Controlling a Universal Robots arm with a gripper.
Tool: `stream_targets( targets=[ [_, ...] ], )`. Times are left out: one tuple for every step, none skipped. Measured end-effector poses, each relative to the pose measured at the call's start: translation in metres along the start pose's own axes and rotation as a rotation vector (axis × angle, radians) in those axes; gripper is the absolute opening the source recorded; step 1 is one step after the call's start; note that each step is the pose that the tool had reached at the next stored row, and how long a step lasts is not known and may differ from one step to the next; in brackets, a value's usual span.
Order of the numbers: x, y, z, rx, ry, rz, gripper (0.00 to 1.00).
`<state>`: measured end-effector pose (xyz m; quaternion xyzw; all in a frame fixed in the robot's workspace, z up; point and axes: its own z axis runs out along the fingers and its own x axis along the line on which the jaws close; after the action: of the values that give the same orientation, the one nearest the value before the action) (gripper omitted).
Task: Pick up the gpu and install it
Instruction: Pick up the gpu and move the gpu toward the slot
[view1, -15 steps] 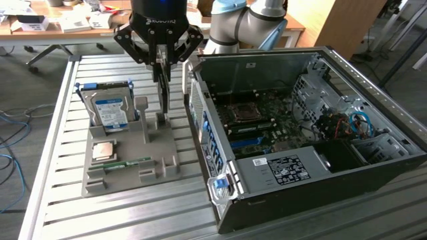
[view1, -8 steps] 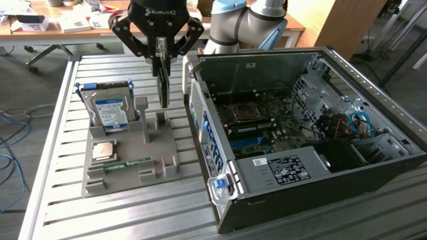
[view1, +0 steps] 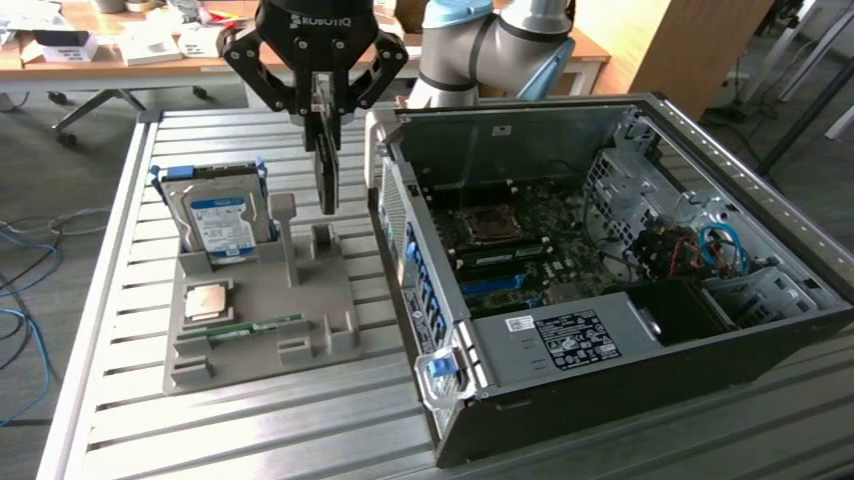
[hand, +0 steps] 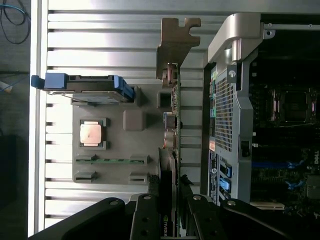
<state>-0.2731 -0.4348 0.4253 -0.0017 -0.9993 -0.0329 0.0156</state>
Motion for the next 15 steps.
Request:
stream_targets(
  targets=[
    [0.000,0.0000,-0.0001,0.0002,0.0002,0.000,0.26],
    [-0.001,0.0000,-0.0002,0.0003,0.0003,0.000,0.26],
    [-0.001,0.0000,-0.0002,0.0002,0.0002,0.000,0.26],
    [-0.002,0.0000,-0.0001,0.0001,0.0001,0.000,0.26],
    [-0.003,0.0000,-0.0001,0.0001,0.0001,0.000,0.26],
    [-0.004,0.0000,-0.0002,0.0001,0.0001,0.000,0.26],
    [-0.005,0.0000,-0.0002,0.0002,0.0001,0.000,0.26],
    [-0.006,0.0000,-0.0002,0.0001,0.0000,0.000,0.26],
    [-0.007,0.0000,-0.0002,0.0001,0.0001,0.000,0.26],
    [-0.008,0.0000,-0.0003,0.0001,0.0001,0.000,0.26],
    [-0.009,0.0000,-0.0003,0.0001,0.0000,0.000,0.26],
    [-0.010,0.0000,-0.0003,0.0001,0.0000,0.000,0.26],
    [-0.011,0.0000,-0.0003,0.0000,-0.0001,0.000,0.26],
    [-0.013,0.0001,-0.0004,0.0000,0.0000,0.000,0.26],
    [-0.014,0.0001,-0.0005,0.0001,0.0000,0.000,0.26]
  ],
)
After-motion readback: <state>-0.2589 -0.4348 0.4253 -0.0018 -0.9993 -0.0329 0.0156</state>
